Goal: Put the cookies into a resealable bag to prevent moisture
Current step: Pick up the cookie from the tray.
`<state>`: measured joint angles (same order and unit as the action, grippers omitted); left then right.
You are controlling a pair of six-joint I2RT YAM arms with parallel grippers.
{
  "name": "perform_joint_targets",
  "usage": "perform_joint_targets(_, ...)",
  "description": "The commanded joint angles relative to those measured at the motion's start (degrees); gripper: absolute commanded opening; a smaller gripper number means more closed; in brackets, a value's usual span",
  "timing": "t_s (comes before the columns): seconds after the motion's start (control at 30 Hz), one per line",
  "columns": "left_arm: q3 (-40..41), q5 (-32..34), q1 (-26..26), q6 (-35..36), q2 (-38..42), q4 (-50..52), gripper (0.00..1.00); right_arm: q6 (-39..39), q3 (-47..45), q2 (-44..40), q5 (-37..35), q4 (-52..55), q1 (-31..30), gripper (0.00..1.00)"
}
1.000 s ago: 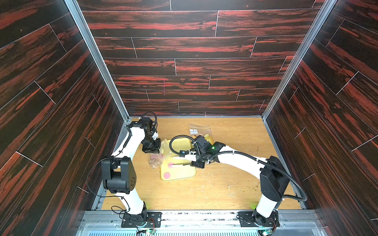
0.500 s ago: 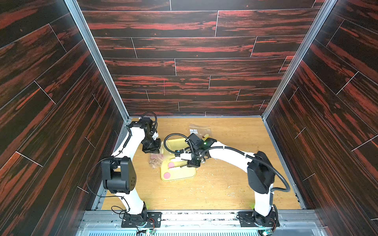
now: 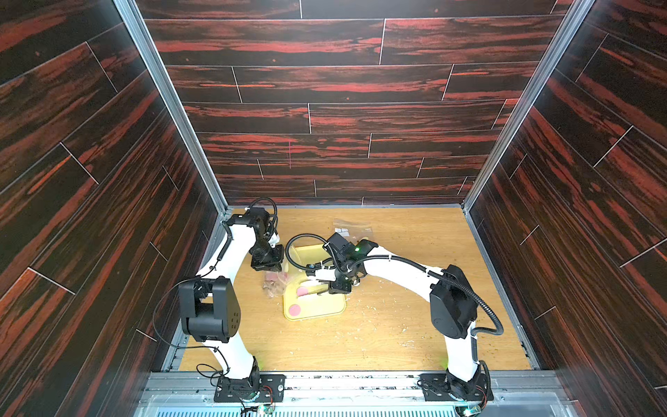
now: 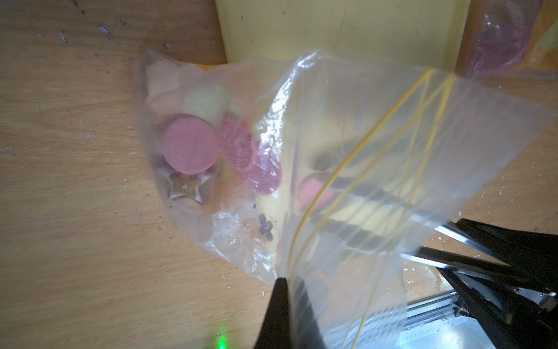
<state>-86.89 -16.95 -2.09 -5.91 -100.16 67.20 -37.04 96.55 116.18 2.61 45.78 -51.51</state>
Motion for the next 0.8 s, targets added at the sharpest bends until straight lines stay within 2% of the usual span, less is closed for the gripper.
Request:
perform_joint_targets(0.0, -1.6, -0.5, 0.4, 1.2, 0.1, 1.6, 0.0, -1.3, 1.7, 3.3, 0.1, 2.3, -0.7, 0.47)
perform_joint_targets(0.53, -1.4, -0.7, 0.3, 1.2, 0.1, 1.6, 0.0, -1.9, 4.1, 4.3, -1.8, 3.8, -1.7, 0.44)
perform_joint_targets(0.77, -1.4, -0.7, 0.3, 1.2, 0.1, 1.4, 0.0, -1.7, 3.3, 2.1, -2.5, 2.6, -1.7, 0.42)
